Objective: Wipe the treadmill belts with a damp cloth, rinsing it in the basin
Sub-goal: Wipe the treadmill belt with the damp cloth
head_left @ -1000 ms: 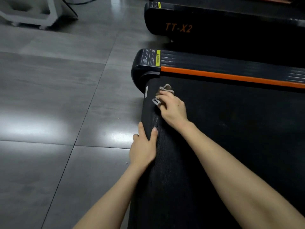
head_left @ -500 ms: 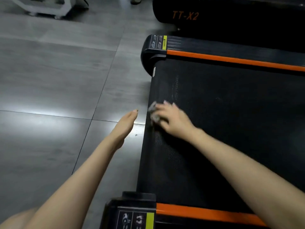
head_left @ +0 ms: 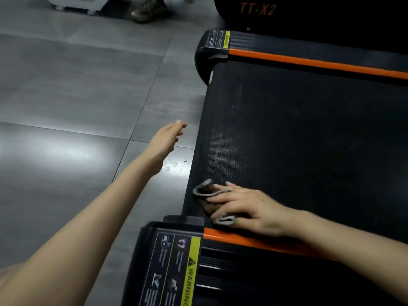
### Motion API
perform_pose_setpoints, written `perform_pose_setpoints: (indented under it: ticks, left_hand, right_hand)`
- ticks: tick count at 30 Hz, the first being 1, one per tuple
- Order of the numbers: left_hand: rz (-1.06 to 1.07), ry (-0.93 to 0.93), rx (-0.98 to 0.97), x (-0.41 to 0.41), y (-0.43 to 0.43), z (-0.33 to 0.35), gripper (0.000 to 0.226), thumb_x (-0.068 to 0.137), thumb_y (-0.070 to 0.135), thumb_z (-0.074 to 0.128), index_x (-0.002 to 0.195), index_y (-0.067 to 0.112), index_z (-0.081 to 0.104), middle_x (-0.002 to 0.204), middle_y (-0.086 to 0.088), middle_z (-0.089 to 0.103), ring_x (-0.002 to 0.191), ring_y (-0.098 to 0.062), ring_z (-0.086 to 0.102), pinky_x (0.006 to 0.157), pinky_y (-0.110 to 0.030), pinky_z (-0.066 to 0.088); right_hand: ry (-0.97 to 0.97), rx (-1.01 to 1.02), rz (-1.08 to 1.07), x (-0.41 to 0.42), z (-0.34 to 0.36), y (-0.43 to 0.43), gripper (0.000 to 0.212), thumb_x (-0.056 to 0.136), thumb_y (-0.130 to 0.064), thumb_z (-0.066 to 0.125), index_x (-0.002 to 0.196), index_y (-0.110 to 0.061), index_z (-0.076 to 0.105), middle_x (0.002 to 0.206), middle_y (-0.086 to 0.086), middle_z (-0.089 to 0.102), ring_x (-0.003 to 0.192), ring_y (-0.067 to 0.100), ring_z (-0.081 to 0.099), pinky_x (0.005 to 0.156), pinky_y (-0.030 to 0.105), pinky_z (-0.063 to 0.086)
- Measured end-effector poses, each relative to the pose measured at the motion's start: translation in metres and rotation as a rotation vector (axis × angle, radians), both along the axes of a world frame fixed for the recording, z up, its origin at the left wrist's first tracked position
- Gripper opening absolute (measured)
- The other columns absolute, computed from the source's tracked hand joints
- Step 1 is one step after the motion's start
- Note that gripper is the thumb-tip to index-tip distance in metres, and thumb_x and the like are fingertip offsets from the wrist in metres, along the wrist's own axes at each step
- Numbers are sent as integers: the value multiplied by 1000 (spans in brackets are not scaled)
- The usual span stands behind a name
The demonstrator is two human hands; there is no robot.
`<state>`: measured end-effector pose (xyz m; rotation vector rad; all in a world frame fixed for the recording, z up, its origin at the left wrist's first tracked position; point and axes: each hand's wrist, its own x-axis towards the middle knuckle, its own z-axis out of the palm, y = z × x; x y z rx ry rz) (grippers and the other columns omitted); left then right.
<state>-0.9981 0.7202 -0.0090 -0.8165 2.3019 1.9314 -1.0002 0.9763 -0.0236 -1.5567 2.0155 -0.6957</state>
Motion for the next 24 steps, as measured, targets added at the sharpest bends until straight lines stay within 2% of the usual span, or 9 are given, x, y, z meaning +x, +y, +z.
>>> perform_pose_setpoints:
  ticks: [2,6,8,10,13,16,19,21,24]
  left_hand:
    - [-32,1,-30,2,2,1,42,102,40,30,133,22,52,126,1,53,115,-16,49,92,-29,36]
    - [-75,12,-96,3,6,6,41,102,40,30,130,21,54,126,1,55,113,-15,49,93,-27,36]
    - [-83,15,-107,0,8,10,41,102,41,30,128,21,56,126,-1,55,113,-16,50,91,-27,37]
    - [-87,20,-110,-3,11,13,41,102,43,30,126,23,56,127,-2,56,115,-19,51,90,-31,38]
    - [-87,33,-119,-9,17,12,42,101,44,30,127,23,55,129,-2,55,115,-19,50,90,-31,38]
    - [-93,32,-138,-14,25,9,45,102,43,30,134,19,51,137,-3,50,120,-18,47,97,-32,36]
    - [-109,37,-156,-15,32,5,46,102,39,32,140,15,45,144,0,43,130,-16,39,103,-31,30]
    - [-182,38,-152,-16,34,-2,46,102,38,35,141,16,43,143,5,43,123,-8,40,98,-24,30]
    - [-271,38,-84,-24,37,-13,52,97,31,51,145,17,37,140,10,45,111,-1,46,89,-11,33]
  right_hand:
    - [-33,48,-2,-9,5,38,36,94,-46,45,117,-27,66,143,-11,45,142,7,20,119,33,7]
    - [-11,26,-96,-10,5,73,32,93,-44,48,114,-28,68,139,-15,49,139,8,28,118,37,13]
    - [73,-55,-108,-8,-3,53,29,92,-40,54,108,-23,70,130,-13,57,132,6,40,116,40,21]
    - [125,-116,-88,-7,-9,19,20,87,-25,62,103,-18,72,123,-8,63,126,7,48,115,43,25]
    - [204,-164,-20,-9,-13,-23,22,80,-13,65,100,-13,72,119,0,65,125,18,49,113,42,27]
    - [251,-151,26,-28,-13,-33,24,81,-14,61,102,-13,71,124,2,63,129,23,46,113,39,28]
    - [275,-133,-274,-82,-9,-31,32,78,-21,51,101,-15,73,127,-1,61,126,22,50,110,39,34]
    - [326,-82,-578,-135,-4,-25,36,81,-30,47,104,-19,73,129,-4,60,124,18,51,105,32,37]
    - [359,13,-923,-205,-4,-13,30,89,-20,51,113,-24,68,134,-7,55,126,20,48,102,30,36]
